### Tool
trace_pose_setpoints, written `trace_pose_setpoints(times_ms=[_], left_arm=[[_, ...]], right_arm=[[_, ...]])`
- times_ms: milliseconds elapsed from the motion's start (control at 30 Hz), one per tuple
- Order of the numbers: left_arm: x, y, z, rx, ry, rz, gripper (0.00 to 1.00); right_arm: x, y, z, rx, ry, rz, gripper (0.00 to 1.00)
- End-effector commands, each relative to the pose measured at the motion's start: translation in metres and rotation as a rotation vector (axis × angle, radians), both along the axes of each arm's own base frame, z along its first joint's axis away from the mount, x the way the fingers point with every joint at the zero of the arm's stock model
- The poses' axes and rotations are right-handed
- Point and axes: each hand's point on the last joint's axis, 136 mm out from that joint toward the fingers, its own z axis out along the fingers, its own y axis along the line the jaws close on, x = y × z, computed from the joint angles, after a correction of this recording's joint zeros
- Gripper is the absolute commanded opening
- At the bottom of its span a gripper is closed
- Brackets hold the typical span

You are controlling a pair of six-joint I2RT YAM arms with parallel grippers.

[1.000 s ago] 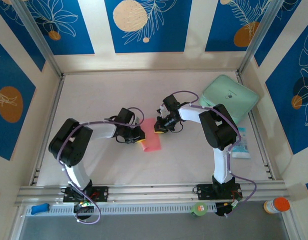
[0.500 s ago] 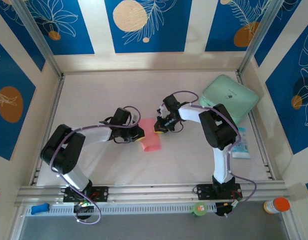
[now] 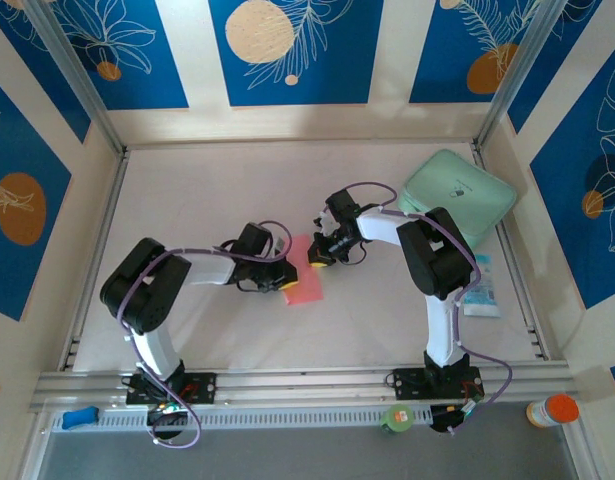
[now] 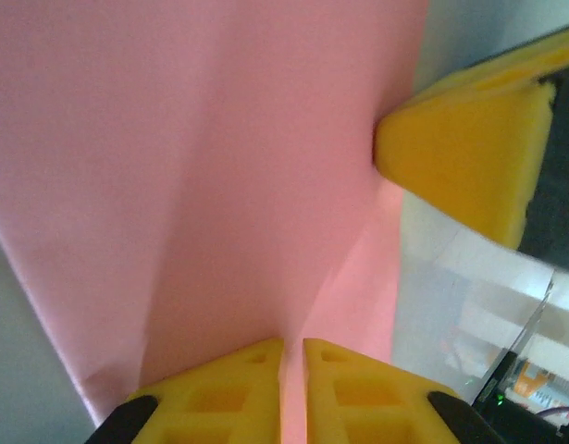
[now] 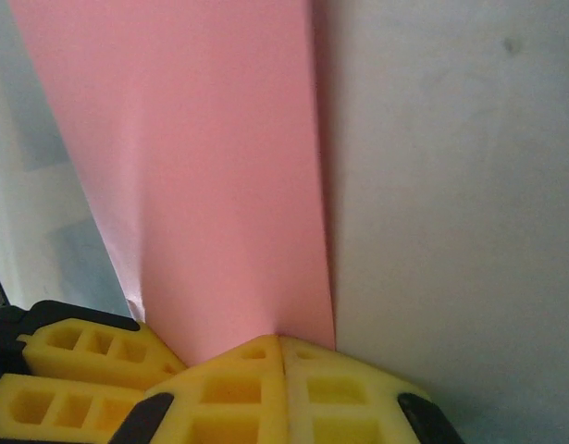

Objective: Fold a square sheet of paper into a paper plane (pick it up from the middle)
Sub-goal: First fold the square sheet of paper in half at the center of the table.

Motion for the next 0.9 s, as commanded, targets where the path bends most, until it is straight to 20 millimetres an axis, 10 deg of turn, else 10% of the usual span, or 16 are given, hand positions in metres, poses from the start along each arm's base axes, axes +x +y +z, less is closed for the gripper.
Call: trace_pose_setpoints(times_ms=[0, 200, 467, 700, 867], left_arm=[[-0.058, 0.039, -0.035, 0.165, 0.159, -0.065, 0.15], [-0.069, 0.052, -0.014, 0.199, 0.129, -0.097, 0.15], [-0.011, 0.017, 0.039, 0.068, -0.048, 0.005, 0.15], [-0.015, -0.008, 0.010, 0.049, 0.031, 0.008, 0.14], [-0.041, 0.013, -0.019, 0.123, 0.076, -0.008, 0.14]], right_arm=[[-0.064, -0.099, -0.108, -0.510, 0.232, -0.050, 0.00], [-0.063, -0.099, -0.109, -0.512, 0.233, -0.054, 0.00], [-0.063, -0.098, -0.109, -0.510, 0.233, -0.053, 0.00], [-0.063, -0.097, -0.110, -0.506, 0.237, -0.052, 0.00], [-0.064, -0.097, -0.112, -0.507, 0.238, -0.052, 0.00]])
